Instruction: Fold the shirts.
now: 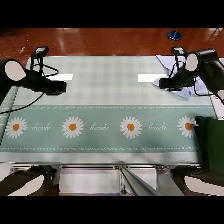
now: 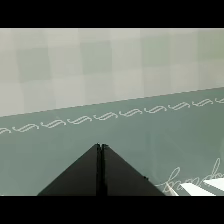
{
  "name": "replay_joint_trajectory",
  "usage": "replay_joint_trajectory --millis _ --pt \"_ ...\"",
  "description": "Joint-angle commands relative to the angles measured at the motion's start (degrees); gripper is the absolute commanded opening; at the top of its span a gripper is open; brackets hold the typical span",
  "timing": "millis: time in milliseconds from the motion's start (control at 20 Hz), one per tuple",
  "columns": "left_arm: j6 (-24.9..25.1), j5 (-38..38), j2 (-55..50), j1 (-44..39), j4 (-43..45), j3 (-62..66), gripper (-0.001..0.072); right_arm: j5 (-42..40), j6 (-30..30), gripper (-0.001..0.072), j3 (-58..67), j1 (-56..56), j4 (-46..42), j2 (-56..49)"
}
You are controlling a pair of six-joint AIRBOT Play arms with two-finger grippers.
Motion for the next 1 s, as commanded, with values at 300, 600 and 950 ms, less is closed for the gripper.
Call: replay_joint_trajectory --millis 300,600,950 --pt "0.0 0.0 0.0 0.0 0.0 0.0 0.0020 0.0 0.0 0.0017 0.0 0.1 0.0 0.0" --pt "0.0 0.1 0.0 0.0 0.0 0.0 0.0020 0.0 0.0 0.0017 0.0 0.1 0.0 0.0" --pt "0.0 9.5 -0.2 0.0 0.0 0.0 0.0020 -6.2 0.0 0.0017 0.0 0.1 0.2 0.0"
